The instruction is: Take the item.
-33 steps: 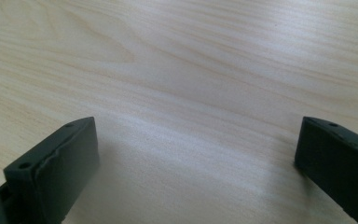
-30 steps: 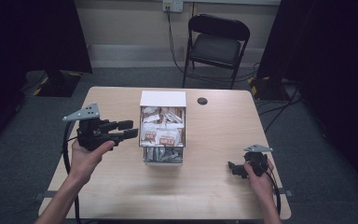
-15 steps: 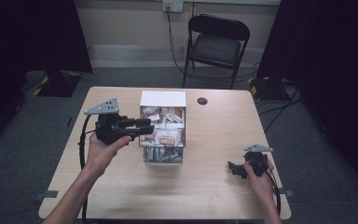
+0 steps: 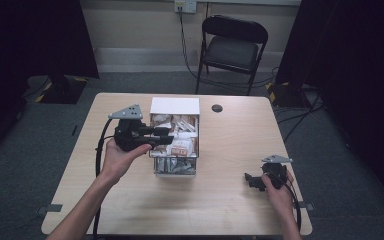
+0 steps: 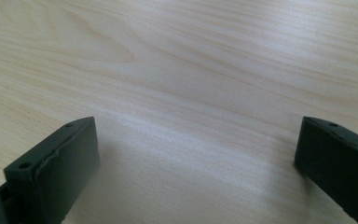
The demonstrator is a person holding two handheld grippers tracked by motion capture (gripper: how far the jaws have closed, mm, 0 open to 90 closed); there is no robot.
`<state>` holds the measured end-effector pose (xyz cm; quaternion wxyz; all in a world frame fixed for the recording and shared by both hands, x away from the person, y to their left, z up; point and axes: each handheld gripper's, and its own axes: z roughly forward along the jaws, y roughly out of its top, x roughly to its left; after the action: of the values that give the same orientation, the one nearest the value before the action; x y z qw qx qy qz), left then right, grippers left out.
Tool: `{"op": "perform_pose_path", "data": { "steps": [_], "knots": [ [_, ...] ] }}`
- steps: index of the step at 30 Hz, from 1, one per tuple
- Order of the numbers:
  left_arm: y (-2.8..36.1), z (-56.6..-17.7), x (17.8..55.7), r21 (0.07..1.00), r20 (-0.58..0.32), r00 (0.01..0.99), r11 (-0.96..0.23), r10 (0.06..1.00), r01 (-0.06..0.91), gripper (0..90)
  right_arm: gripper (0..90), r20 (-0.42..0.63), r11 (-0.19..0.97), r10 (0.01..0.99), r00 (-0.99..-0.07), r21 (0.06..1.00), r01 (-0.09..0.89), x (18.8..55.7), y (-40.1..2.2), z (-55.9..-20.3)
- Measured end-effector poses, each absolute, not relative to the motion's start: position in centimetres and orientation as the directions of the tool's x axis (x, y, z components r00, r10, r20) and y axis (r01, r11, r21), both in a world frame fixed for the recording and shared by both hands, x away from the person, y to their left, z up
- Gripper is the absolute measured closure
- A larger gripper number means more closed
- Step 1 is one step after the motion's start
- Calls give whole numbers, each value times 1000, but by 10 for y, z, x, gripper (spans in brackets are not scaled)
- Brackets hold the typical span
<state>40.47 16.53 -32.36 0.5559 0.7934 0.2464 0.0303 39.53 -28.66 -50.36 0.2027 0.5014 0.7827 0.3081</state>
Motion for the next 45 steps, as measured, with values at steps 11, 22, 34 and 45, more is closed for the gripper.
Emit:
{"op": "perform_pose_path", "data": {
  "steps": [11,22,34,45],
  "knots": [
    [158,-325,406,875,-212,893,-329,396,354,706,0,-9,307,910,-415,686,660,395,-287,-504],
    [160,-324,401,897,-230,932,-310,280,315,780,0,-9,307,910,-414,686,660,395,-287,-504],
    [149,-329,397,893,-183,931,-342,317,292,873,0,-9,307,910,-414,686,660,395,-287,-504],
    [156,-329,394,910,-202,930,-291,308,294,880,0,-9,307,910,-414,686,660,395,-287,-504]
  ]
}}
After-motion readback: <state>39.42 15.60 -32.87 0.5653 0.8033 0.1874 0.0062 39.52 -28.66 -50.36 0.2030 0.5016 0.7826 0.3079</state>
